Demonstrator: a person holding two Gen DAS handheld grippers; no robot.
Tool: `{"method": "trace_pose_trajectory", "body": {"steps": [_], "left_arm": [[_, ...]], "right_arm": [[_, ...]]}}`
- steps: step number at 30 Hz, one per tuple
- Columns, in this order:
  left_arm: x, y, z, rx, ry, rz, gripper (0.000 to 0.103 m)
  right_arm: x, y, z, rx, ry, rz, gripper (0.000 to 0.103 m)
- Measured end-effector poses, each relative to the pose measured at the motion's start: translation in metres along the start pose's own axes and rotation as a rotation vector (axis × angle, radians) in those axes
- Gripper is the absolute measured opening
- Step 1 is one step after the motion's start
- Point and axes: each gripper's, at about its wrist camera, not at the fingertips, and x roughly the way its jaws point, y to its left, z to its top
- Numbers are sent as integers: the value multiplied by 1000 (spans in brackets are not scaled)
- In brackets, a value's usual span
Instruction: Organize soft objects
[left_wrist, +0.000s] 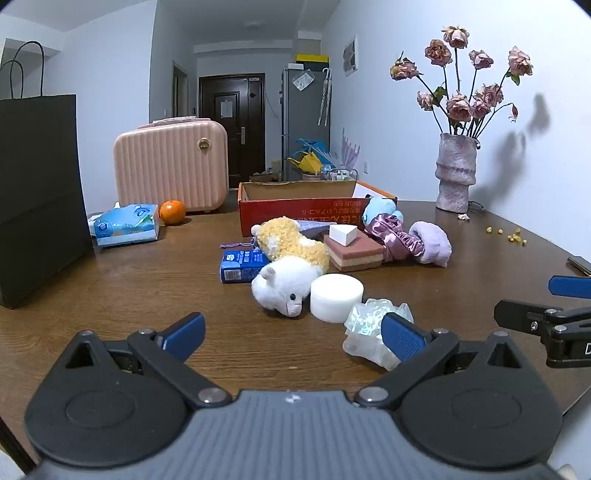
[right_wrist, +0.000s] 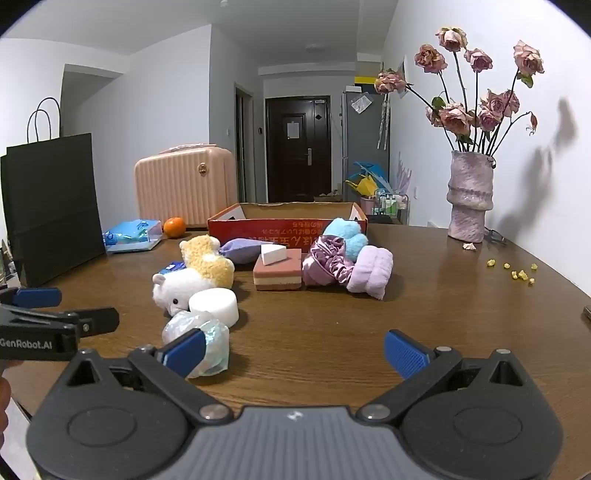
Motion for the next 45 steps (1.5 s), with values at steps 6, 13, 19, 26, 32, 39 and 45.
{"method": "trace_pose_trajectory", "body": {"steps": [6, 13, 19, 26, 32, 39, 45], "left_arm": [[-1, -2, 0, 4, -3, 0, 103], [1, 1, 0, -8, -2, -5, 103], [1, 1, 0, -9, -2, -6, 103], [2, 0, 1, -7, -5, -6, 103], [-2, -2, 2, -5, -10, -13, 103], [-4, -1, 2, -7, -12, -14, 103], [-4, -2, 2, -7, -12, -13, 103]], "right_arm": [[-1, 1, 1, 0, 0, 9, 103], [-8, -4, 7, -4, -10, 6, 103], [-3, 2, 3, -8, -12, 0, 103], [-4, 2, 4, -9, -14, 0, 103], [-4, 2, 4, -9, -18, -1, 103], [-5, 2, 4, -9, -19, -1, 103], [-5, 2, 4, -9, -19, -1, 103]]}}
